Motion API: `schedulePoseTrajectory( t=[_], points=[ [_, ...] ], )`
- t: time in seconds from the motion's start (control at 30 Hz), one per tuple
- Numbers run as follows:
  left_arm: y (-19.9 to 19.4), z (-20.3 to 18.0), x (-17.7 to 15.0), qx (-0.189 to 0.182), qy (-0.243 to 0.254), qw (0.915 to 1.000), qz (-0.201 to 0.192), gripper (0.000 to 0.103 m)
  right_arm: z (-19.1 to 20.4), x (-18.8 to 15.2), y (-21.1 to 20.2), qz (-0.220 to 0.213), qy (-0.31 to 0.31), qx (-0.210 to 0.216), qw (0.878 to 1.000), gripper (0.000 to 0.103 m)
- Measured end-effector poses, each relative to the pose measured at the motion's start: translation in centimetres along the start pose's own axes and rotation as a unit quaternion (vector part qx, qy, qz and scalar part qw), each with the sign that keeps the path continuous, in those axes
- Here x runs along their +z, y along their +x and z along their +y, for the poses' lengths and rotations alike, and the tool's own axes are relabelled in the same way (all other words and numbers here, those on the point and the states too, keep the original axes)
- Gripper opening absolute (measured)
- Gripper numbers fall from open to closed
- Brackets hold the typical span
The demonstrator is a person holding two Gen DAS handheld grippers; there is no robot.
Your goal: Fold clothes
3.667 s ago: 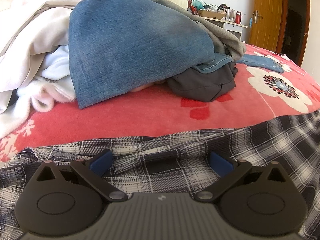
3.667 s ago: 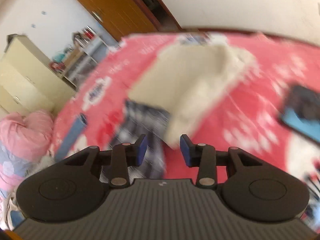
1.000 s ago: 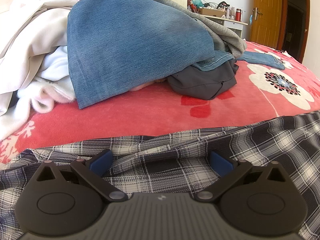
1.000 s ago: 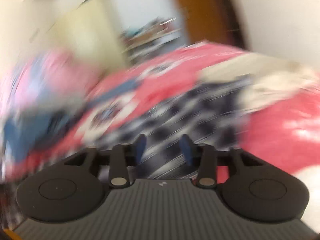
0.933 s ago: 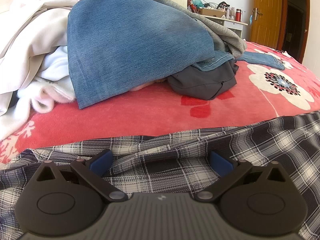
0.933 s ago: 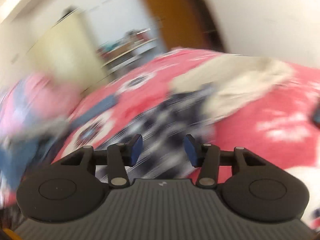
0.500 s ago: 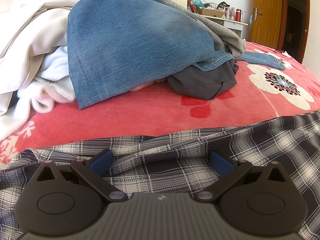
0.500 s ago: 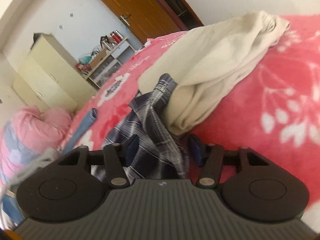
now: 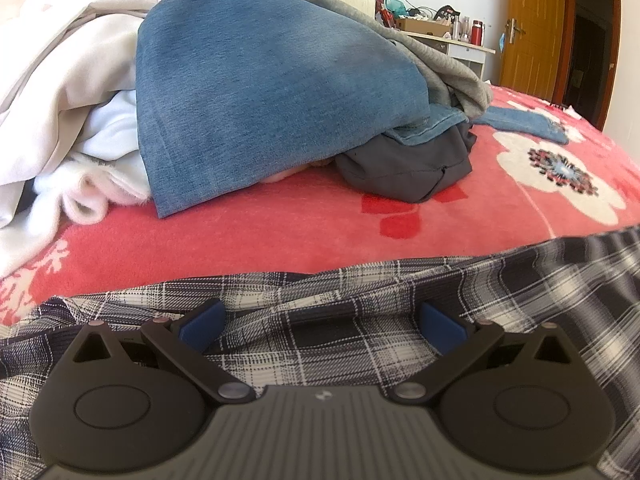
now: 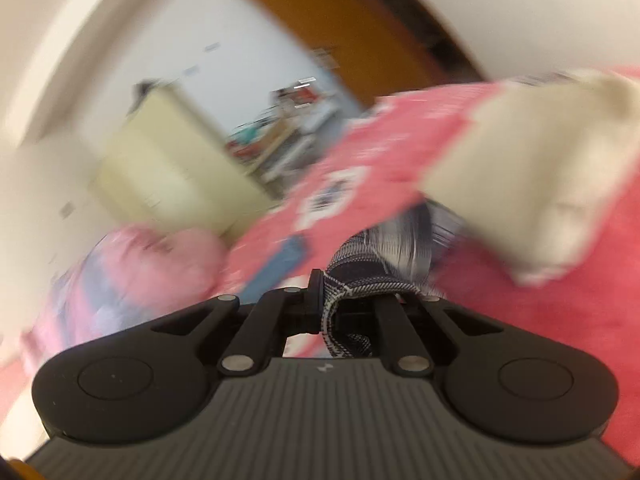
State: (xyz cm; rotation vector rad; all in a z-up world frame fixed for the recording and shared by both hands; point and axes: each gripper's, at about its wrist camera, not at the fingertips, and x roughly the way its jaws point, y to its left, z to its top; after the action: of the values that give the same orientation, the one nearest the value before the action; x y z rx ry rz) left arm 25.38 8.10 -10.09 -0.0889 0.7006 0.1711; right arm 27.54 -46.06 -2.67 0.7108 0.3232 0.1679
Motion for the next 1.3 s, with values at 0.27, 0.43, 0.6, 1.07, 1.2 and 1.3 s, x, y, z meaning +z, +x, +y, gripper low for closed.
schedulePoseTrajectory(
  t=[0.27, 0.43, 0.6, 1.07, 1.2, 1.3],
  points=[
    [-6.8, 6.6, -0.9, -0.084, -0.099, 0.9916, 0.005, 0.101, 21.3, -13.3, -0.9, 0.146, -0.386, 0.143, 0.899, 0.003],
    [-10.4, 10.4, -2.9, -0.145, -0.126, 0.981, 0.032, 0.101, 25.1, -30.2, -3.8, 0.238, -0.658, 0.154, 0.698, 0.004],
    [-12.3, 9.7, -3.5, -0.202, -0.105, 0.9733, 0.027, 0.101, 25.0, -34.3, -5.9, 0.175, -0.736, 0.103, 0.646, 0.006],
    [-9.3, 1.0, -2.2, -0.331, -0.067, 0.9395, 0.055, 0.078, 20.4, -24.0, -10.2, 0.16, -0.348, 0.118, 0.916, 0.038],
    [-7.5, -0.8, -1.4, -0.319, -0.055, 0.9421, 0.089, 0.074, 18.0, -24.2, -8.8, 0.168, -0.248, 0.138, 0.944, 0.038],
    [-7.2, -0.6, -1.4, -0.318, -0.061, 0.9412, 0.098, 0.072, 18.0, -24.9, -6.5, 0.193, -0.224, 0.155, 0.943, 0.038]
  ],
)
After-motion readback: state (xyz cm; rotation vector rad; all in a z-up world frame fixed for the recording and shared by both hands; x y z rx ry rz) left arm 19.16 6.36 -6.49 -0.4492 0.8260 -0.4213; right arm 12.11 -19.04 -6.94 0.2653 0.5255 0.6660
